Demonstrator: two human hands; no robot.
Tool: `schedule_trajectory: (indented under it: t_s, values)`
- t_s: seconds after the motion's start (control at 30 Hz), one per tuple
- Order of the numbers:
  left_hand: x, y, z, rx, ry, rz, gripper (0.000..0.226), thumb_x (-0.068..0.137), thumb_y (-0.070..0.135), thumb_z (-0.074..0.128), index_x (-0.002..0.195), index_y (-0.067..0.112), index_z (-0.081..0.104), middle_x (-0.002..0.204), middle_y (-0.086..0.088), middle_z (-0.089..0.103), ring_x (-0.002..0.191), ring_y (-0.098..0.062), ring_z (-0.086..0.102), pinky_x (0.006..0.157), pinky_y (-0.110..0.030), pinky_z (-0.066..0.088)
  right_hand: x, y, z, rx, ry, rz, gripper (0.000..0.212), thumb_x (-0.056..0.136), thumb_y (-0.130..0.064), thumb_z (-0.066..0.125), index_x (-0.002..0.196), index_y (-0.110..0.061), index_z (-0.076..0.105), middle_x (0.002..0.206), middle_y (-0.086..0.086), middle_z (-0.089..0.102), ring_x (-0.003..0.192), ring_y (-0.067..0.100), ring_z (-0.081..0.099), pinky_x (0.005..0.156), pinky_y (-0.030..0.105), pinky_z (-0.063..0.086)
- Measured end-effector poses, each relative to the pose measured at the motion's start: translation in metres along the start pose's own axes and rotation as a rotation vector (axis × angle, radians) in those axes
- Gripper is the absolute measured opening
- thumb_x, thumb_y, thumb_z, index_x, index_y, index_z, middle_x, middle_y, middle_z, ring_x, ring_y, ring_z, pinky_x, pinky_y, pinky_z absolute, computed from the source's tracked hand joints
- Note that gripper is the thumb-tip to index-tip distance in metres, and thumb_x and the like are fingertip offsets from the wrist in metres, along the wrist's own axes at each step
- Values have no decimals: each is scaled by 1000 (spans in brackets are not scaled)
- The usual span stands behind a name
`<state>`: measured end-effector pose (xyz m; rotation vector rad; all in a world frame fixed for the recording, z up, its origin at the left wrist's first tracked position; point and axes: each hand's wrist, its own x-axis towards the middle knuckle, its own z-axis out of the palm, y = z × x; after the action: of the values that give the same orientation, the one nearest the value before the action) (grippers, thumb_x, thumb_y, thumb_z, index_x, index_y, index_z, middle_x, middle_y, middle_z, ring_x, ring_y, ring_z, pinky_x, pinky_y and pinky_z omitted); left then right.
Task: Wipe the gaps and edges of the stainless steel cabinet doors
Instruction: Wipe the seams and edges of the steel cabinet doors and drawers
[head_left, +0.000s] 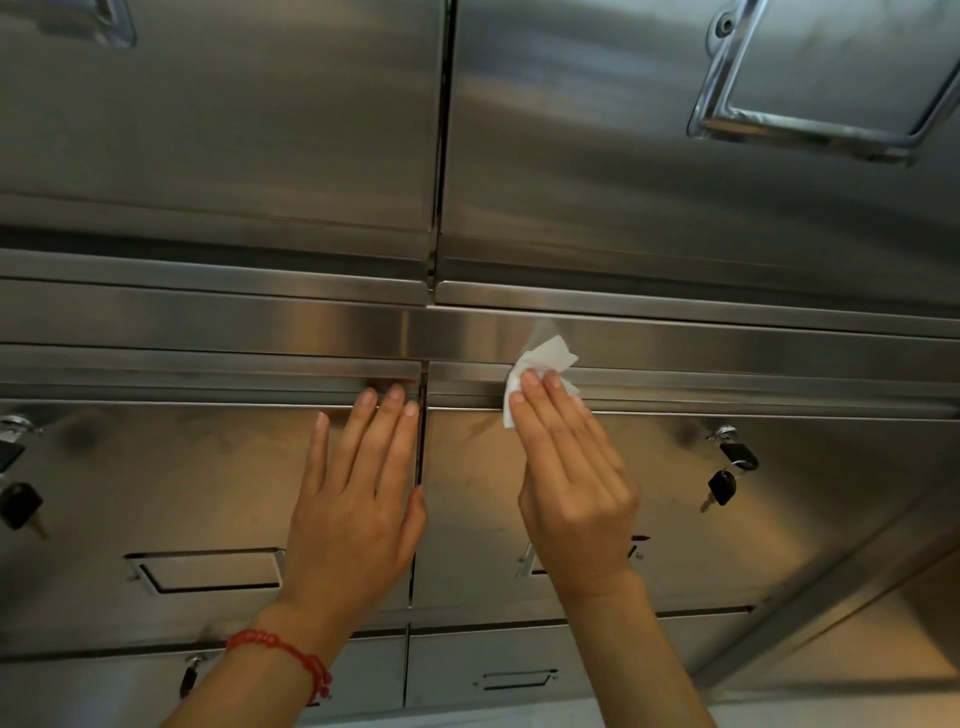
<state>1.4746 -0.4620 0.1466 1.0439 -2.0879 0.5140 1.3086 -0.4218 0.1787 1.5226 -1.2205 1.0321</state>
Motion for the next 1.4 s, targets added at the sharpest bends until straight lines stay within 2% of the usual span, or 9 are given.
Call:
schedule_trajectory:
  t_s: [0.4,0.73,0.9,1.17,1.4]
  values:
    - [-1,-2,2,-5,6,9,60,87,25,42,140,2,28,147,-14,28,137,-29,25,112,-51,16,13,-38,13,64,-5,-33,29,98,0,43,104,-2,72,115,13,66,111,22,62,93,35,51]
    - [-1,-2,0,3,3,11,60,86,25,41,140,2,28,146,-14,28,137,-28,25,112,-50,16,11,-32,10,59,-15,-42,25,96,1,48,104,-2,72,115,13,66,111,22,62,89,36,54]
    - [-1,-2,1,9,-7,9,60,87,26,41,140,3,28,146,-15,27,137,-28,24,113,-49,14,10,-36,13,67,-13,-29,29,98,1,43,105,-1,71,115,14,66,112,23,61,92,36,52]
    - [-1,-2,0,22,0,19,61,85,25,42,140,2,29,146,-14,28,136,-30,26,112,-50,17,0,-7,2,29,-35,-16,21,91,4,57,106,0,70,116,13,65,112,23,61,91,37,53]
    - [0,0,1,14,-8,7,60,86,26,40,139,2,28,146,-16,28,136,-30,26,112,-50,15,2,-12,5,38,-28,-34,21,92,3,55,106,-1,70,116,13,65,113,22,61,93,36,52]
